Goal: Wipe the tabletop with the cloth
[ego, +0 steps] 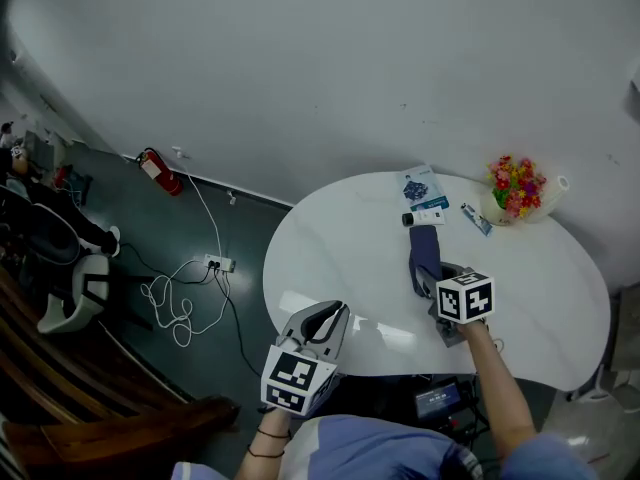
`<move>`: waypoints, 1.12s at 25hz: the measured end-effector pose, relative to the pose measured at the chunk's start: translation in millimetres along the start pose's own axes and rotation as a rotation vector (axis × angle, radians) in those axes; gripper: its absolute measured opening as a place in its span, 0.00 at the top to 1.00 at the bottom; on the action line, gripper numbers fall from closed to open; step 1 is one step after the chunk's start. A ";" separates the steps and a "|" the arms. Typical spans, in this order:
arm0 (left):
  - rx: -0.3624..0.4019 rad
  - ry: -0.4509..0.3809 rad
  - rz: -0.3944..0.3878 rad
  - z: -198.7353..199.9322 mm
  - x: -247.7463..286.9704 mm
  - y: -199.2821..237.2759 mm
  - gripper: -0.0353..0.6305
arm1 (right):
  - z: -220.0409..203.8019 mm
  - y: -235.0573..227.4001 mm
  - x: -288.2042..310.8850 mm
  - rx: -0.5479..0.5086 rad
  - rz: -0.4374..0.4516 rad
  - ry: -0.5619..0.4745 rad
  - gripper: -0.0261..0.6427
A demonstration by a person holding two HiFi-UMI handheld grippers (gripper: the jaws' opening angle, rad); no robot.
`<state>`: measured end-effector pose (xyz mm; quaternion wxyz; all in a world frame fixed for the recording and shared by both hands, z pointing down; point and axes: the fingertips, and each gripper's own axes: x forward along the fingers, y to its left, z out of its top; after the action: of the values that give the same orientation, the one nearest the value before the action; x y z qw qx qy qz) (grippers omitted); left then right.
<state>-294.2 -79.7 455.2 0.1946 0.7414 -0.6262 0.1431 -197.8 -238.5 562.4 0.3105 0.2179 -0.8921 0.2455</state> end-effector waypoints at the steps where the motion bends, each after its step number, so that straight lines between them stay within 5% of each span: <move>1: -0.007 -0.003 0.018 -1.9 -7.2 10.5 0.92 | 4.3 17.2 12.9 -0.013 0.024 0.005 0.86; 18: -0.167 0.013 0.260 -63.5 -106.7 98.6 0.92 | -25.7 306.8 148.0 -0.196 0.457 0.163 0.86; 23: -0.179 0.017 0.273 -72.0 -115.9 101.4 0.92 | -53.7 326.2 163.5 -0.233 0.469 0.225 0.86; 28: -0.176 0.015 0.243 -72.6 -108.0 96.3 0.92 | -62.3 286.0 164.2 -0.240 0.385 0.244 0.86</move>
<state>-405.6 35.0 480.6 0.2446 0.6390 -0.7200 0.1157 -441.7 -17.2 627.1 0.3871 -0.0254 -0.8958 0.2170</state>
